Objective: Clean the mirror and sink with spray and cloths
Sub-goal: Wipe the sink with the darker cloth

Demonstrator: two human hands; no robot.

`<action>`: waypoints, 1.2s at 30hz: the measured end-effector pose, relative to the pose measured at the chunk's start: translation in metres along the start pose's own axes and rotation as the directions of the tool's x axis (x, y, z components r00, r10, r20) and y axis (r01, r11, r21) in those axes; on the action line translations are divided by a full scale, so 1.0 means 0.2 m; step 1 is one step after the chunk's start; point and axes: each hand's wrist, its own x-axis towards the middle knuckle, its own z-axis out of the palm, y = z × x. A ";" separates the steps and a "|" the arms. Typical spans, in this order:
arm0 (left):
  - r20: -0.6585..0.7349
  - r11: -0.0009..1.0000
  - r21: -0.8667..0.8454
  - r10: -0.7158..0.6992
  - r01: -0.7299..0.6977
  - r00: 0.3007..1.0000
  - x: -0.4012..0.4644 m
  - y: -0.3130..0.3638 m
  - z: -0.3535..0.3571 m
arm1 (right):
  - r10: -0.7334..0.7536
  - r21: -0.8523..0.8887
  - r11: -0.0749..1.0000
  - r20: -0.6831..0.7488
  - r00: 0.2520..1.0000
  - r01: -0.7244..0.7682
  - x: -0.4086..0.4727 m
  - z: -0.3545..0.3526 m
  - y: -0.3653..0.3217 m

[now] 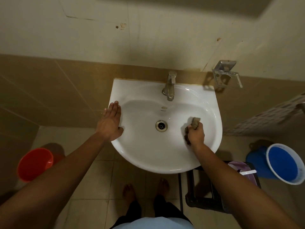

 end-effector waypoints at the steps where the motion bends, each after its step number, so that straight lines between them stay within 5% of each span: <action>1: -0.001 1.000 0.000 0.005 -0.005 1.000 0.00 0.00 0.01 | 0.102 0.211 0.973 -0.044 0.994 -0.091 0.03 0.05 -0.02; 3: -0.013 1.000 -0.012 0.017 -0.017 1.000 0.01 -0.01 0.02 | 0.231 0.630 0.759 -0.029 0.972 -0.162 0.04 0.15 -0.13; 5: -0.023 0.999 -0.014 0.030 -0.031 0.999 0.02 -0.01 0.02 | 0.290 0.795 0.569 0.048 0.956 -0.212 0.08 0.28 -0.24; 8: -0.039 0.998 -0.003 0.055 -0.055 0.998 0.02 -0.03 0.03 | 0.305 0.729 0.604 0.162 0.938 -0.322 0.13 0.49 -0.36; 12: -0.054 0.995 -0.049 0.079 -0.082 0.995 0.03 -0.06 0.04 | 0.352 0.587 0.743 0.066 0.934 -0.322 0.16 0.69 -0.38; 16: -0.130 0.985 -0.115 0.115 -0.130 0.985 0.03 -0.11 0.05 | 0.334 0.736 0.568 0.203 0.920 -0.369 -0.03 0.81 -0.42; 20: -0.213 0.952 -0.255 0.116 -0.169 0.970 0.03 -0.14 0.04 | 0.291 0.663 0.558 0.406 0.866 -0.498 -0.17 1.02 -0.52; 23: -0.242 0.925 -0.330 0.110 -0.189 0.964 0.04 -0.17 0.03 | 0.182 0.298 0.911 0.329 0.927 -0.285 -0.30 1.14 -0.57; 26: -0.245 0.926 -0.324 0.115 -0.193 0.963 0.04 -0.19 0.04 | -0.169 0.009 0.982 0.466 0.869 0.186 -0.41 1.18 -0.37; 29: -0.251 0.940 -0.286 0.117 -0.189 0.961 0.04 -0.17 0.04 | -0.433 -0.076 0.765 0.674 0.598 0.640 -0.41 1.09 -0.13; 32: -0.258 0.945 -0.263 0.124 -0.194 0.958 0.03 -0.15 0.05 | -0.492 -0.133 0.531 0.756 0.432 0.837 -0.28 0.95 0.01; 34: -0.254 0.950 -0.255 0.117 -0.183 0.960 0.02 -0.15 0.05 | -0.453 -0.248 0.391 0.787 0.419 0.886 -0.14 0.86 0.09; 36: -0.246 0.956 -0.239 0.110 -0.170 0.963 0.02 -0.15 0.05 | -0.404 -0.387 0.299 0.777 0.483 0.872 0.00 0.75 0.15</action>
